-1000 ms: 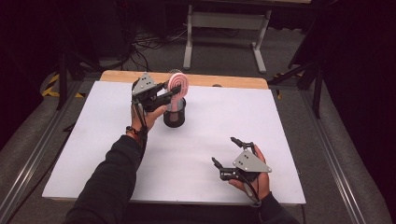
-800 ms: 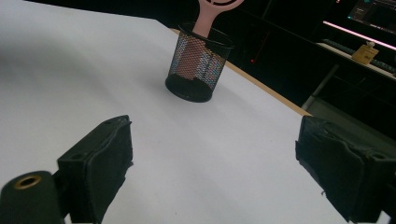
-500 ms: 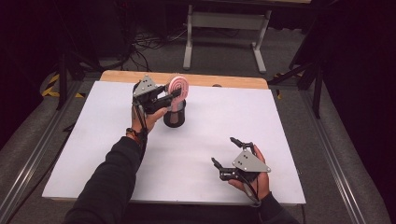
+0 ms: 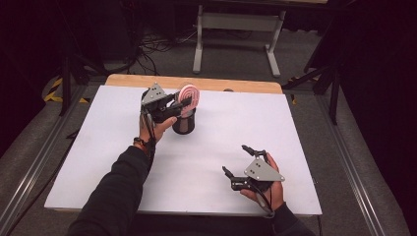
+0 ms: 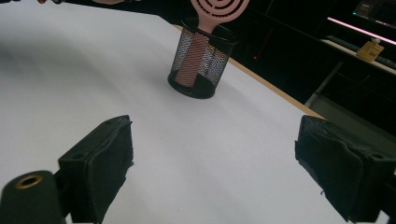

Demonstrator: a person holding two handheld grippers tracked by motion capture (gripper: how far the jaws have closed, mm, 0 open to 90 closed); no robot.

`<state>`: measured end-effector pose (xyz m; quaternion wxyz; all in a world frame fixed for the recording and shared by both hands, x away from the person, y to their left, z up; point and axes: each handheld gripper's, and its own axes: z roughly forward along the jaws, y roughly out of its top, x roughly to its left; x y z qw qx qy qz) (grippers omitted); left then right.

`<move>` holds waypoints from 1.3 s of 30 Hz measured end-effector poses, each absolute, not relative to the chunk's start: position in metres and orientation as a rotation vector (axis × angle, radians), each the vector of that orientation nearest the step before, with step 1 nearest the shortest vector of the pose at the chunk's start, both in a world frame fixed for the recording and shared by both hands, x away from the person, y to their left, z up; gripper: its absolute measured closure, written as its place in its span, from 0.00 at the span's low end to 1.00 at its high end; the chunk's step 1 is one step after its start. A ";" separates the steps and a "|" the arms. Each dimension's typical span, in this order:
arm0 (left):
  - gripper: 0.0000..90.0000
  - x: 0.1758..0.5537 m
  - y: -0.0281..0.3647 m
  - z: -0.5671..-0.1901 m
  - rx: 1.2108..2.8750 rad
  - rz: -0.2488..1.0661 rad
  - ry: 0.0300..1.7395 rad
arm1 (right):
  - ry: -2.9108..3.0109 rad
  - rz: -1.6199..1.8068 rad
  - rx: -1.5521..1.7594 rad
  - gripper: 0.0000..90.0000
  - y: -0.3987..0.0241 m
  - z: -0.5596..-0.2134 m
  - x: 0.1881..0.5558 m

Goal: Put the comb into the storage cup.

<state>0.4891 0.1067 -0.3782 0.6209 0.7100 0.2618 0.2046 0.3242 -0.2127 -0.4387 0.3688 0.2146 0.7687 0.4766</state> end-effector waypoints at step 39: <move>0.42 0.504 0.136 -0.374 1.595 0.554 0.758 | 1.952 1.231 0.532 0.14 -0.213 -0.436 0.321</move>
